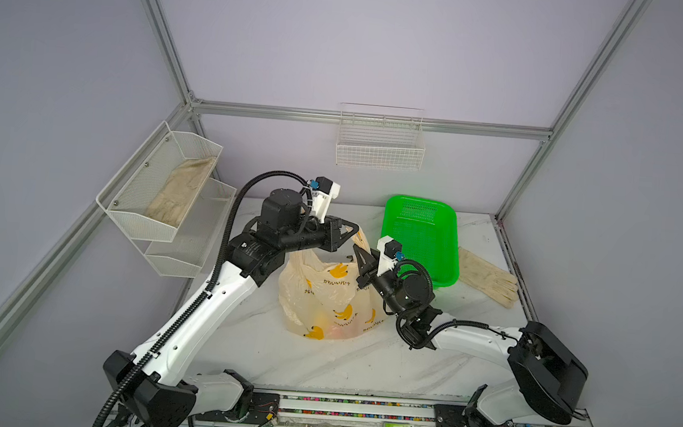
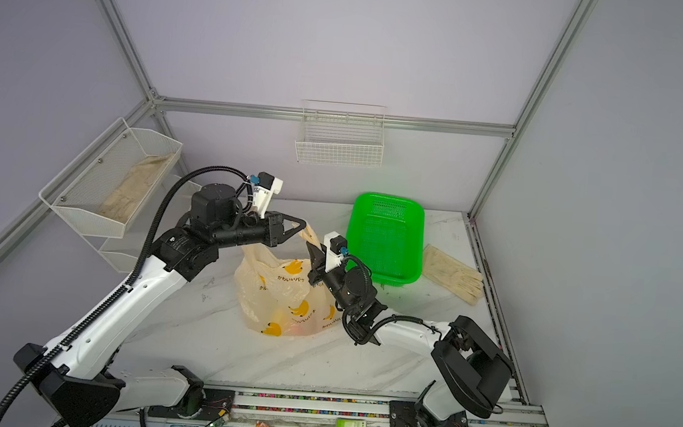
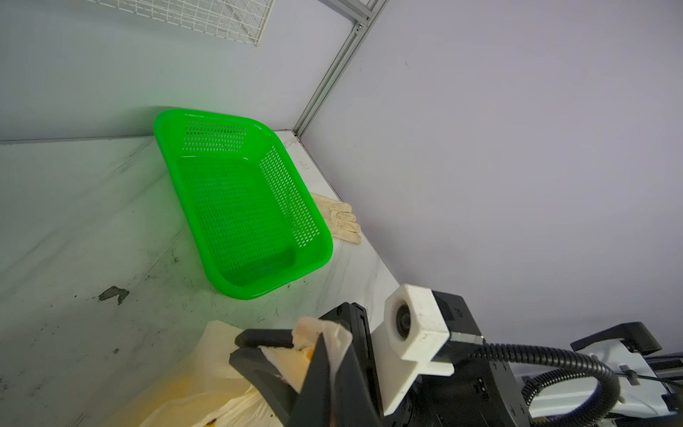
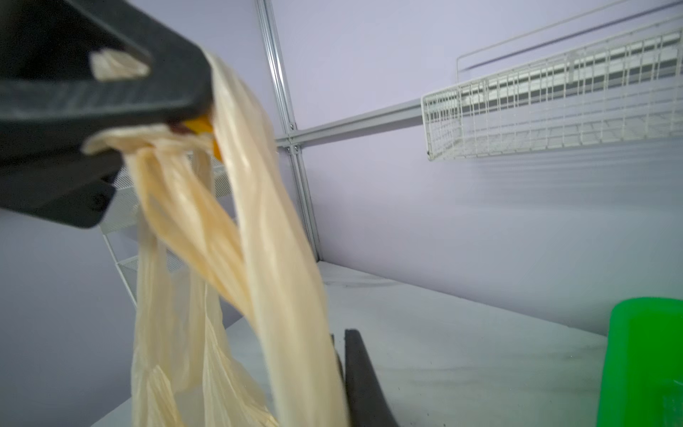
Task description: Place the fake fruits into the plastic bag and tie a complex knot
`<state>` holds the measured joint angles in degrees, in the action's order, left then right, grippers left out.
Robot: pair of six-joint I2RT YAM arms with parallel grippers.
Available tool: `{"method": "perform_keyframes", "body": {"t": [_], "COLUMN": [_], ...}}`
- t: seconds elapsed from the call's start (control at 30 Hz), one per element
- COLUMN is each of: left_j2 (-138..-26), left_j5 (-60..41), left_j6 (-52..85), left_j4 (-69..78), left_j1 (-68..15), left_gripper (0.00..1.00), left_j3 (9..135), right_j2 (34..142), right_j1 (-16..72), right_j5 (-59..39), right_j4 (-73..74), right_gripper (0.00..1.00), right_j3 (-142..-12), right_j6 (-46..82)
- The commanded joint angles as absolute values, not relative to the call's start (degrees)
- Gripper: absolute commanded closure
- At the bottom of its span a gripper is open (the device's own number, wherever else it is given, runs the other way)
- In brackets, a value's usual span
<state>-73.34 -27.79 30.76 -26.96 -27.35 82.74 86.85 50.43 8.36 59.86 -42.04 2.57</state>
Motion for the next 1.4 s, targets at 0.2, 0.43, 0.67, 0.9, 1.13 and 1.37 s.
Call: {"method": "perform_keyframes", "body": {"t": [0.2, 0.43, 0.67, 0.9, 1.13, 1.37], "left_j2": [-71.31, -71.55, -71.62, -72.03, -71.34, -70.85], "left_j5": [-29.79, -30.40, -30.70, -31.28, -31.29, -29.63], "left_j6": [31.37, 31.64, 33.17, 34.87, 36.11, 36.17], "left_j4": [-17.94, -16.93, -14.90, -14.45, -13.97, -14.32], "left_j1": [-26.28, -26.28, -26.28, -26.28, -26.28, -26.24], "left_gripper": [1.00, 1.00, 1.00, 1.00, 1.00, 1.00], "left_j3": [82.78, 80.83, 79.01, 79.10, 78.55, 78.47], "right_j2": [88.90, 84.39, 81.50, 86.13, 94.29, 97.87], "right_j1": [49.69, 49.68, 50.45, 53.52, 56.47, 56.80], "right_j5": [15.22, 3.61, 6.52, 21.93, 37.64, 49.98], "right_j4": [47.03, 46.43, 46.04, 47.51, 54.12, 54.79], "right_gripper": [0.80, 0.60, 0.35, 0.32, 0.37, 0.58], "right_j3": [-41.82, -43.88, -47.23, -52.84, -56.91, -56.11], "right_j6": [0.09, -1.67, 1.19, -2.08, -4.00, -0.88]}}
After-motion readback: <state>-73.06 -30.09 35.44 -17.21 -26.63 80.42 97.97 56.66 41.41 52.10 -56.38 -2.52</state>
